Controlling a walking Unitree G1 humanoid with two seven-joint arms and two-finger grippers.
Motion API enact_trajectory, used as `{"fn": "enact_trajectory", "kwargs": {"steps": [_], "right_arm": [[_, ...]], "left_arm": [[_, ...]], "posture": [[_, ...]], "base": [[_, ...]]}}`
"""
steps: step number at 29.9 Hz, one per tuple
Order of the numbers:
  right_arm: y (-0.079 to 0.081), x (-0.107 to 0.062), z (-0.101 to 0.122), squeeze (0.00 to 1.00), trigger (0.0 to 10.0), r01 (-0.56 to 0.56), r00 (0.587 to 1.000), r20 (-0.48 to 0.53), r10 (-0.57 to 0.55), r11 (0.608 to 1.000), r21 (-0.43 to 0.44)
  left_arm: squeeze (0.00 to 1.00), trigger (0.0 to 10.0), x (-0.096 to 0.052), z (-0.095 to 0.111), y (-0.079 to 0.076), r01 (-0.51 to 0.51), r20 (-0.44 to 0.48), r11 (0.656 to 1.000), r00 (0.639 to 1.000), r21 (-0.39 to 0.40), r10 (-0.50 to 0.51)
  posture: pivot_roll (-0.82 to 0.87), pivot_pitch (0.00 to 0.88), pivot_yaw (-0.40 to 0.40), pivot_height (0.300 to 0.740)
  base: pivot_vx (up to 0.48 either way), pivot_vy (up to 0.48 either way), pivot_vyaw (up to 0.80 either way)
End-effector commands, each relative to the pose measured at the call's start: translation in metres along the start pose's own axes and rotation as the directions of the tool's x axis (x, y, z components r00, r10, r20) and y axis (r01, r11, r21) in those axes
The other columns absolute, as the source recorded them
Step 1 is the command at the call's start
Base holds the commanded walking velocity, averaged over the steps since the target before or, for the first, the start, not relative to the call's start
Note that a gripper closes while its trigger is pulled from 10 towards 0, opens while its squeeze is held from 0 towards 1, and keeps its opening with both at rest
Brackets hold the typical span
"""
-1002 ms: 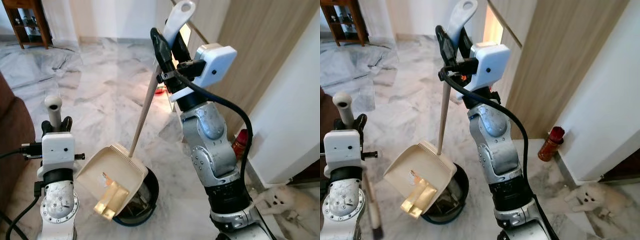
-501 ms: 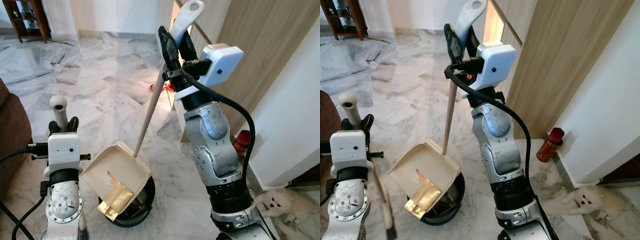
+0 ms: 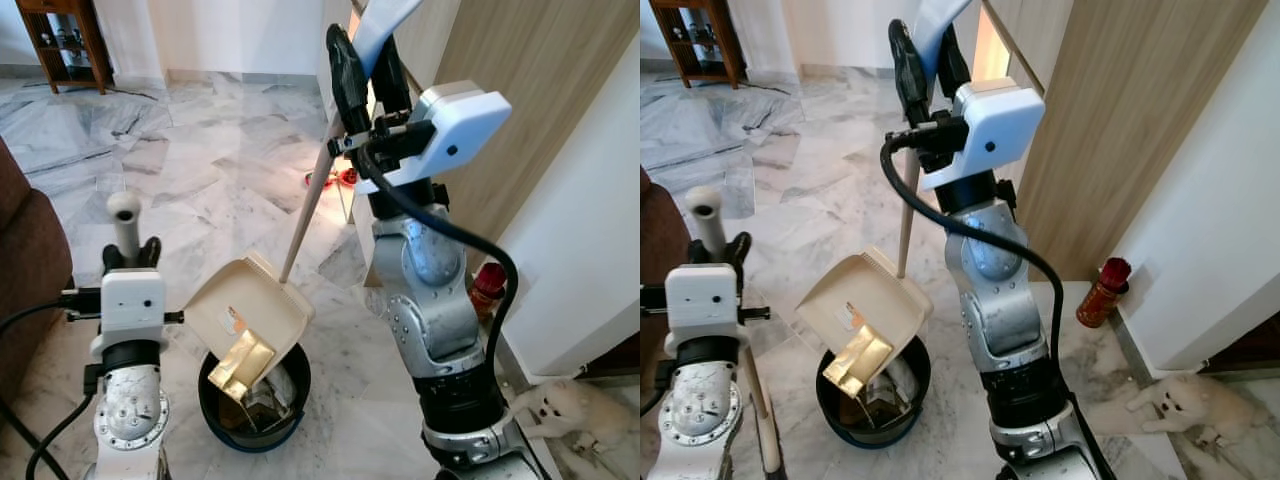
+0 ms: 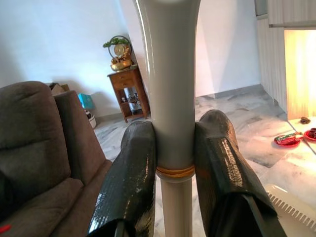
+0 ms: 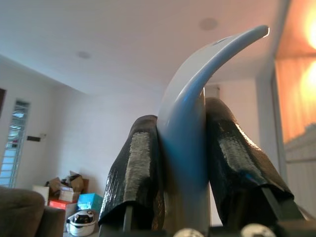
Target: Sweep floor
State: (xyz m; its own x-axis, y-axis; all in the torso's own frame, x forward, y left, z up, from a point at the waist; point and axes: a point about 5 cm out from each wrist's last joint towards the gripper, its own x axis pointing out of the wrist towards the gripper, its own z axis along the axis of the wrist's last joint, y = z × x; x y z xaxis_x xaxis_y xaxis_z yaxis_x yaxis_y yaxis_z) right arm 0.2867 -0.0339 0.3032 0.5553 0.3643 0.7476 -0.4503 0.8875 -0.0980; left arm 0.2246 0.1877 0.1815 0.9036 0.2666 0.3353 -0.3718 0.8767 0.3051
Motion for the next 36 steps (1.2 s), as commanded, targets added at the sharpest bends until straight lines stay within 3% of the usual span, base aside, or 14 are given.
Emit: {"fn": "enact_trajectory", "kwargs": {"steps": [1, 6, 13, 29, 32, 34, 35, 36], "right_arm": [[0.010, 0.002, 0.021, 0.00, 10.0, -0.051, 0.991, 0.124, 0.057, 0.997, -0.055], [0.017, -0.001, 0.023, 0.00, 10.0, -0.099, 0.984, 0.139, 0.111, 0.991, -0.089], [0.018, -0.002, 0.023, 0.00, 10.0, -0.092, 0.986, 0.136, 0.101, 0.993, -0.074], [0.025, -0.006, 0.021, 0.00, 10.0, -0.138, 0.977, 0.139, 0.163, 0.975, -0.173], [0.015, -0.003, 0.011, 0.00, 10.0, -0.097, 0.991, 0.069, 0.118, 0.964, -0.248], [-0.003, -0.004, -0.002, 0.00, 10.0, -0.065, 0.998, -0.012, 0.065, 0.935, -0.349], [-0.003, -0.004, -0.002, 0.00, 10.0, -0.065, 0.998, -0.012, 0.065, 0.935, -0.349], [-0.017, -0.005, -0.009, 0.00, 10.0, -0.034, 0.998, -0.054, 0.013, 0.919, -0.392]], "left_arm": [[0.00, 10.0, 0.001, 0.011, 0.002, -0.002, 0.067, 1.000, 0.998, 0.018, 0.001], [0.00, 10.0, 0.001, 0.011, 0.001, 0.003, 0.070, 1.000, 0.998, 0.019, -0.005], [0.00, 10.0, 0.001, 0.012, 0.000, 0.006, 0.078, 1.000, 0.997, 0.022, -0.008], [0.00, 10.0, 0.002, 0.013, -0.002, 0.017, 0.089, 0.999, 0.996, 0.029, -0.020], [0.00, 10.0, 0.002, 0.012, -0.003, 0.026, 0.086, 0.999, 0.996, 0.028, -0.029], [0.00, 10.0, 0.001, 0.011, -0.005, 0.040, 0.079, 0.999, 0.996, 0.025, -0.042], [0.00, 10.0, 0.001, 0.011, -0.005, 0.040, 0.079, 0.999, 0.996, 0.025, -0.042], [0.00, 10.0, 0.001, 0.010, -0.005, 0.044, 0.073, 0.999, 0.996, 0.020, -0.046]], "posture": [[0.11, 0.058, -0.082, 0.740], [0.11, 0.058, -0.082, 0.740], [0.11, 0.057, -0.084, 0.740], [0.11, 0.053, -0.087, 0.740], [0.10, 0.053, -0.087, 0.740], [0.10, 0.051, -0.087, 0.740], [0.10, 0.051, -0.087, 0.740], [0.10, 0.052, -0.086, 0.740]], "base": [[0.000, 0.000, 0.00], [0.000, 0.000, 0.00], [0.000, 0.000, 0.00], [0.000, 0.000, 0.00], [0.000, 0.000, 0.00], [0.000, 0.000, 0.00], [0.000, 0.000, 0.00], [0.000, 0.000, 0.00]]}}
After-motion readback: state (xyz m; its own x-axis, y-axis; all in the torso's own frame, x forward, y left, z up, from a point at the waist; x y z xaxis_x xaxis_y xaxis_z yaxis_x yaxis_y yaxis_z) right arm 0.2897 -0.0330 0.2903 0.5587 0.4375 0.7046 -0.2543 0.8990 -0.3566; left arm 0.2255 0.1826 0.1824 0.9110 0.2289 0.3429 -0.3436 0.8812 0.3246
